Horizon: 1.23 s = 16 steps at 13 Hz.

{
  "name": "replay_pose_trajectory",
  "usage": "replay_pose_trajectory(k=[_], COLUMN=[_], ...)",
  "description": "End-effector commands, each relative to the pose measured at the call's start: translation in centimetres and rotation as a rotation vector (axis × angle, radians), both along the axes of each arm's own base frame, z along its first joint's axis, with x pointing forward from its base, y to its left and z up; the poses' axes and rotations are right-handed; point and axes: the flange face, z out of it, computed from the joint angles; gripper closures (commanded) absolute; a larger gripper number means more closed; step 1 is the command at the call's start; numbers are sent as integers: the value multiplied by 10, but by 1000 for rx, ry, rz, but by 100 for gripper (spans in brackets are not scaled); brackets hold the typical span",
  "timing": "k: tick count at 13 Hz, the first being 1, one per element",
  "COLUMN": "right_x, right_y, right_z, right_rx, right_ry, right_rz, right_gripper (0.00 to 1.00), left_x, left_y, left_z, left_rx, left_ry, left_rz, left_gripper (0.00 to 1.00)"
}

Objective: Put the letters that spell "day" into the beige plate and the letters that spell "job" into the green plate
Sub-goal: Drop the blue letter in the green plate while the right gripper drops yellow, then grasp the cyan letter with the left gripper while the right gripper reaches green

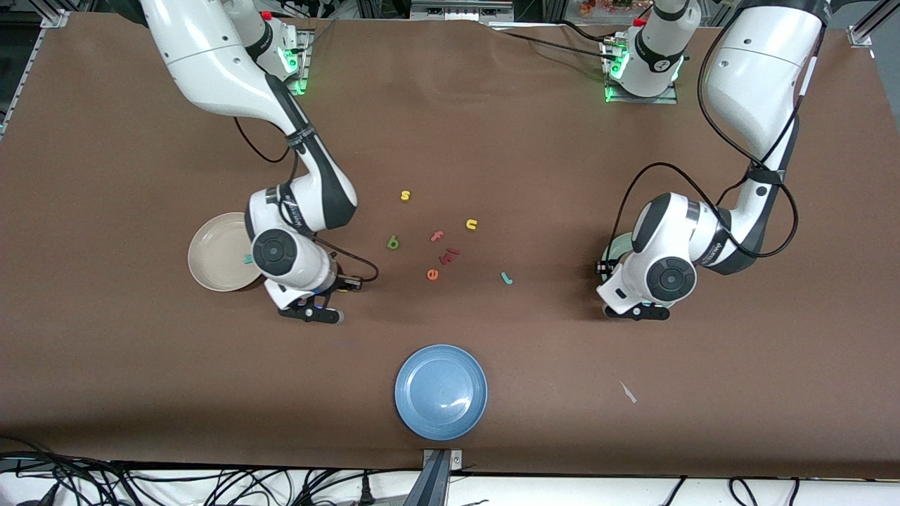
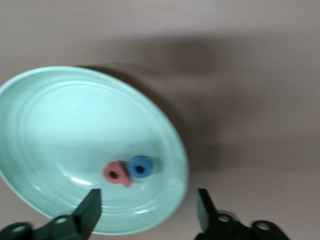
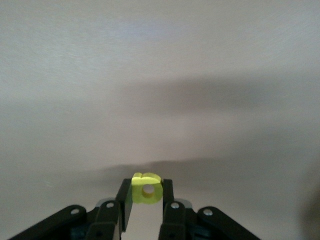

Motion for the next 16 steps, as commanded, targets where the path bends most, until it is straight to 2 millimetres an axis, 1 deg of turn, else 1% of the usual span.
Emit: replay_pose_trajectory(k=[1, 2, 3, 4, 5, 6, 7, 8, 10, 11, 12, 13, 14, 15, 16], right_x=[-28, -37, -48, -57, -65, -70, -75, -81, -89, -89, -85, -80, -75, -69, -63], right_y=[-54, -79, -102, -121, -138, -154, -171, -186, -208, -210, -209, -207, -202, -191, -180], right_z=[37, 42, 45, 46, 48, 48, 43, 37, 22, 19, 22, 29, 37, 47, 58], right_rx=[-31, -34, -35, -35, -32, -31, -34, -36, -46, -47, -45, -40, -28, -15, -15], right_ry=[17, 30, 40, 46, 44, 41, 35, 16, -47, -55, -65, -63, -33, 3, 36], right_rz=[130, 188, 216, 231, 257, 275, 275, 300, 367, 398, 396, 391, 369, 314, 263], right_gripper=[98, 98, 98, 98, 98, 98, 98, 98, 96, 82, 12, 0, 0, 0, 0], left_x=[-4, -8, -11, -13, -16, -17, -17, -24, -26, -25, -21, -21, -21, -19, -19], left_y=[-46, -72, -92, -112, -132, -151, -165, -185, -205, -206, -206, -206, -209, -207, -207], left_z=[28, 34, 40, 47, 49, 50, 41, 31, 5, -6, -17, -25, -27, -26, -29], left_rx=[-37, -53, -54, -52, -46, -41, -28, -25, -34, -36, -54, -59, -59, -58, -59], left_ry=[-39, -54, -70, -91, -109, -135, -152, -171, -214, -223, -229, -232, -233, -236, -232], left_rz=[-9, -8, 6, 25, 57, 129, 213, 275, 429, 462, 478, 487, 514, 533, 550], left_gripper=[0, 0, 0, 0, 0, 0, 0, 0, 0, 0, 0, 0, 2, 16, 38])
